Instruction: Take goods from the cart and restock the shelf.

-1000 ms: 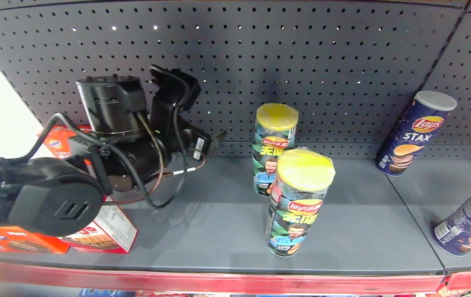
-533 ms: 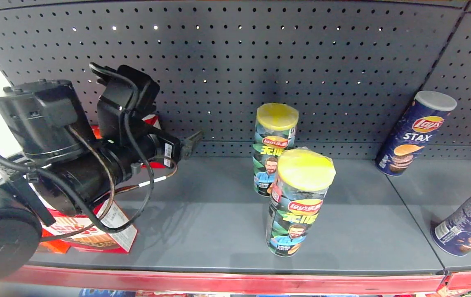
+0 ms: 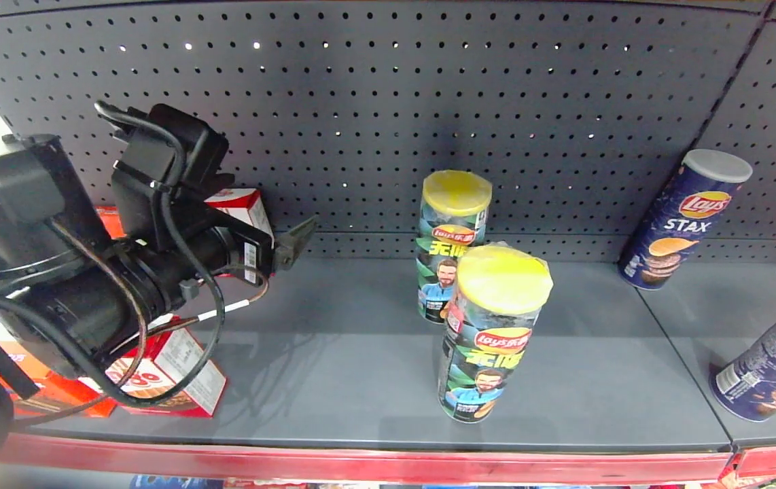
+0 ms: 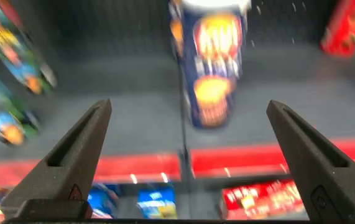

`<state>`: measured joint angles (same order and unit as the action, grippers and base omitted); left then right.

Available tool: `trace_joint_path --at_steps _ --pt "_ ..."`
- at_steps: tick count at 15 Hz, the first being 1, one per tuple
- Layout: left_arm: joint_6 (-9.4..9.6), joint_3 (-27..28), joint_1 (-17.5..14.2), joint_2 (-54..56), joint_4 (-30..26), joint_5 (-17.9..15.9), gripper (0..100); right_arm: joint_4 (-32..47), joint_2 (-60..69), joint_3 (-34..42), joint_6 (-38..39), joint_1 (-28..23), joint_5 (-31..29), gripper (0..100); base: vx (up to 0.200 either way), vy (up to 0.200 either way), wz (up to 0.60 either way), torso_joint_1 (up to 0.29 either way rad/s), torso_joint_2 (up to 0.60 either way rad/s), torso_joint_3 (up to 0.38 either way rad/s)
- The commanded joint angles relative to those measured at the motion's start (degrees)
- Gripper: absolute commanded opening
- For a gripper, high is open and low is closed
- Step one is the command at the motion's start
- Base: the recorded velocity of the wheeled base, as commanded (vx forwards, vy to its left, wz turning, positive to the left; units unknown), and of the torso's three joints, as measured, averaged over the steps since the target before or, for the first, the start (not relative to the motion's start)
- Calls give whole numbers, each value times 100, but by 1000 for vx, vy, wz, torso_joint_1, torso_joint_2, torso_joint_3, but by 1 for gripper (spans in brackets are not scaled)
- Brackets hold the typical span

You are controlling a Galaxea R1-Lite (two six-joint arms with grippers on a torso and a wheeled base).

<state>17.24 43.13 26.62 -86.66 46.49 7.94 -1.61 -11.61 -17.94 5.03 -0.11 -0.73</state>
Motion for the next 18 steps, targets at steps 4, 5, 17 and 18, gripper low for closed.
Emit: trace_joint_path --at_steps 4,5,17,18 --pt "-1 -103 -8 53 9 6 100 126 -1749 -1308 -424 565 407 100 0 0 0 0 0 0" --pt "-19 -112 -8 53 9 -3 100 91 -2047 -1457 -706 749 460 100 0 0 0 0 0 0" --pt "8 -165 -289 53 202 -20 100 -718 -4412 -2477 -1048 2375 460 100 0 0 0 0 0 0" --pt "8 -165 -289 53 202 -11 100 -753 -4570 -2512 -1048 2489 451 100 0 0 0 0 0 0"
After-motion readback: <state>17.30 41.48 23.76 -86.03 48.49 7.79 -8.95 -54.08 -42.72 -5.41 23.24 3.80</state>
